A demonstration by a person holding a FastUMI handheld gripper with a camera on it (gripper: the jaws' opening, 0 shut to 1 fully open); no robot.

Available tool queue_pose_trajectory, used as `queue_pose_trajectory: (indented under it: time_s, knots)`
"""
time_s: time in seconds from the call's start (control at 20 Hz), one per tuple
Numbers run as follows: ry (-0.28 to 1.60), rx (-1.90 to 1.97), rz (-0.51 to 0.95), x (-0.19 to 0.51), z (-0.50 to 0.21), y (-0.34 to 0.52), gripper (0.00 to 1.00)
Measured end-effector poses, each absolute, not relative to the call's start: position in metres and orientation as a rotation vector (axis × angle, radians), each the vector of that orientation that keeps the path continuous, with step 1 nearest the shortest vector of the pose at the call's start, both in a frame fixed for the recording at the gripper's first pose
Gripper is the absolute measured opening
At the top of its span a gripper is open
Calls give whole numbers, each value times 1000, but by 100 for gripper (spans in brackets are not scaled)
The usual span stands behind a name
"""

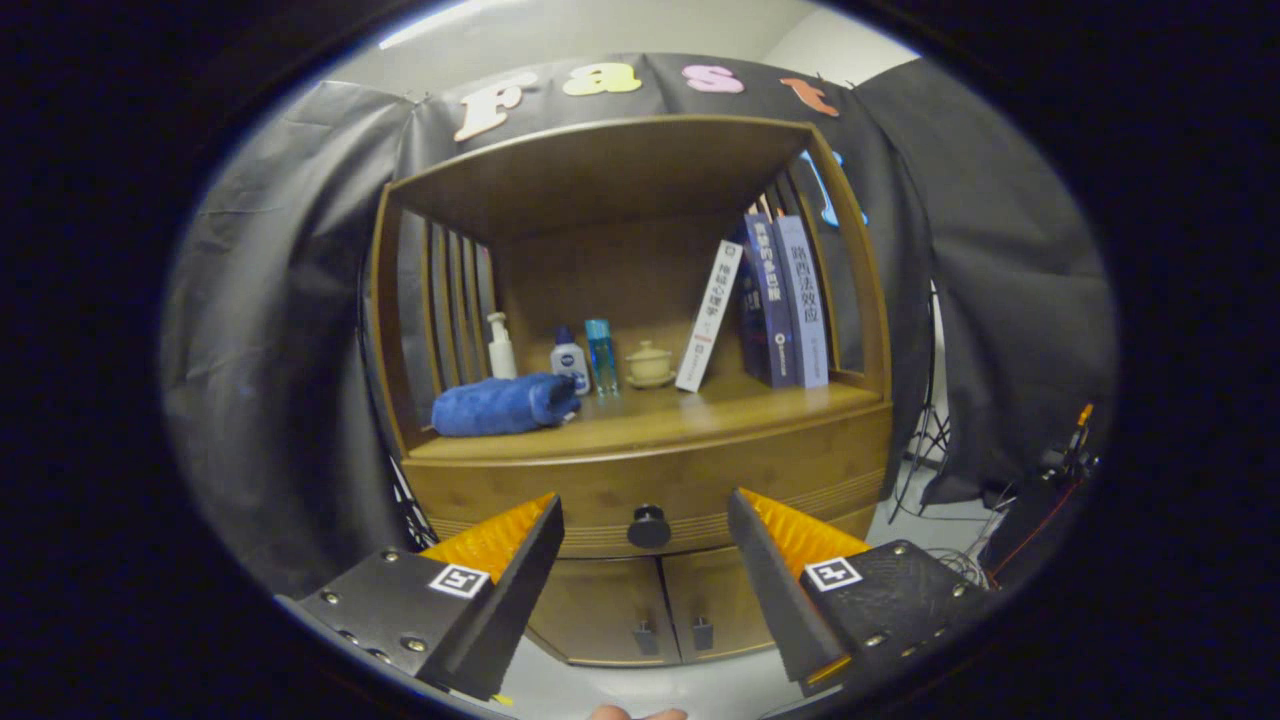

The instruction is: Pull open the drawer, take out the items inside it, and place them on the countertop above the cabinet.

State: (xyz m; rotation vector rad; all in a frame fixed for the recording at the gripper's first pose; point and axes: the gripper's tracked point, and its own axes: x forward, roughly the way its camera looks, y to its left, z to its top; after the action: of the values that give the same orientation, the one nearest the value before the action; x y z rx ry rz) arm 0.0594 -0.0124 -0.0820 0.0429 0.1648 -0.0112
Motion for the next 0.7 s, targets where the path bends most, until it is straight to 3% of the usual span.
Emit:
queue_pose_trajectory:
  time_s: [0.4, 0.7]
  knots:
    - [207, 86, 9, 125, -135, -11, 100]
    - [266, 86, -15, 159, -168, -8, 81]
